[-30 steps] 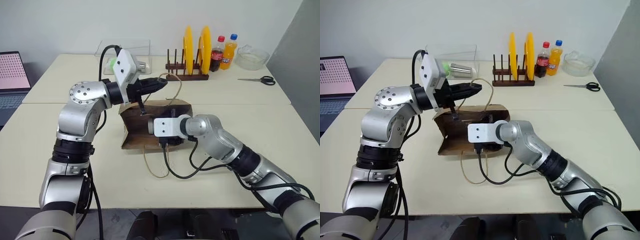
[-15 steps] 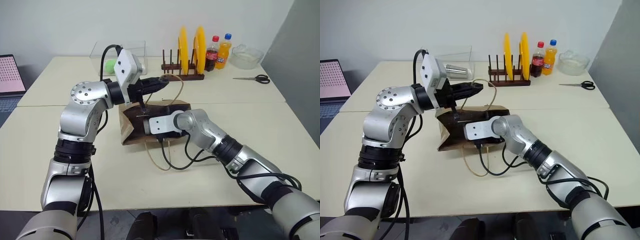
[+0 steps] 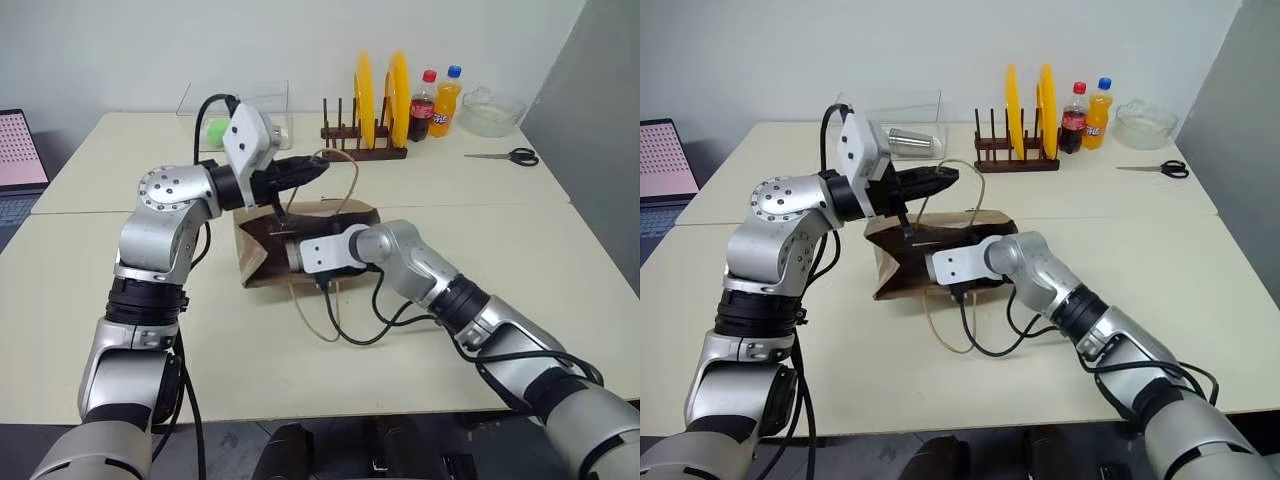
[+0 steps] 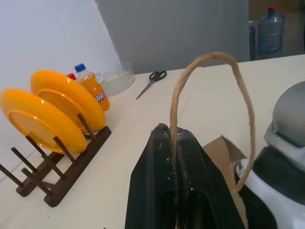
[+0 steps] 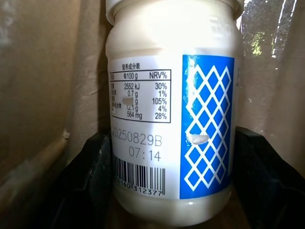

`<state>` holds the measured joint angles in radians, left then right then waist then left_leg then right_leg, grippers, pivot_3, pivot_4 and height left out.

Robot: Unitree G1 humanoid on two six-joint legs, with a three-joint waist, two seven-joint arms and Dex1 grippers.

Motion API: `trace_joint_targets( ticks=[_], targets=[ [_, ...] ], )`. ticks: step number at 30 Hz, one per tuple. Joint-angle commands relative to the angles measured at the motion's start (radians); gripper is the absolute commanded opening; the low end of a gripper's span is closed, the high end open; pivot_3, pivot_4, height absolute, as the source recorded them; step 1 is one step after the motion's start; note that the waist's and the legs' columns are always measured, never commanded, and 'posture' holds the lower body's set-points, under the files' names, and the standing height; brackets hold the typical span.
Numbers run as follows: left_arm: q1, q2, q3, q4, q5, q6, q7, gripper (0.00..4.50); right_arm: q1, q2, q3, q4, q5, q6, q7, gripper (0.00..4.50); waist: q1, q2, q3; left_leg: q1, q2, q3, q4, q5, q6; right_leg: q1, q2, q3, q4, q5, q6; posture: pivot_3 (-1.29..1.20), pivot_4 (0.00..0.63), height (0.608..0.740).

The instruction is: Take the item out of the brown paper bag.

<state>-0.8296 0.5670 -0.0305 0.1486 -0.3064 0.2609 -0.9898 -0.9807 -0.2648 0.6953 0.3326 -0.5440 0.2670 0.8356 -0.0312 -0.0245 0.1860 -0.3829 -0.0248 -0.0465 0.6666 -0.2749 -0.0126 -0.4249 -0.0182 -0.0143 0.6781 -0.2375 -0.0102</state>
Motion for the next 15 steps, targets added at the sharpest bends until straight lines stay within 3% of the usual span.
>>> trace_joint_targets(
  ticks=[1,15],
  targets=[
    [-0.005,0.018,0.026,0.027,0.02,-0.053,0.005,0.0,-0.01,-0.013,-0.073,-0.159,0.036,0.029,0.058,3.02,0.0,0.0,0.0,0.0,0.0,0.0,0.0,0.0,0.0,0.0,0.0,0.0,0.0,0.0,0.0,0.0,0.15,0.74],
    [-0.02,0.007,0.018,0.111,0.059,-0.131,0.002,0.0,0.001,-0.082,-0.169,-0.446,0.173,0.122,0.233,3.02,0.001,0.0,0.0,0.0,0.0,0.0,0.0,0.0,0.0,0.0,0.0,0.0,0.0,0.0,0.0,0.0,0.15,0.74]
  ],
)
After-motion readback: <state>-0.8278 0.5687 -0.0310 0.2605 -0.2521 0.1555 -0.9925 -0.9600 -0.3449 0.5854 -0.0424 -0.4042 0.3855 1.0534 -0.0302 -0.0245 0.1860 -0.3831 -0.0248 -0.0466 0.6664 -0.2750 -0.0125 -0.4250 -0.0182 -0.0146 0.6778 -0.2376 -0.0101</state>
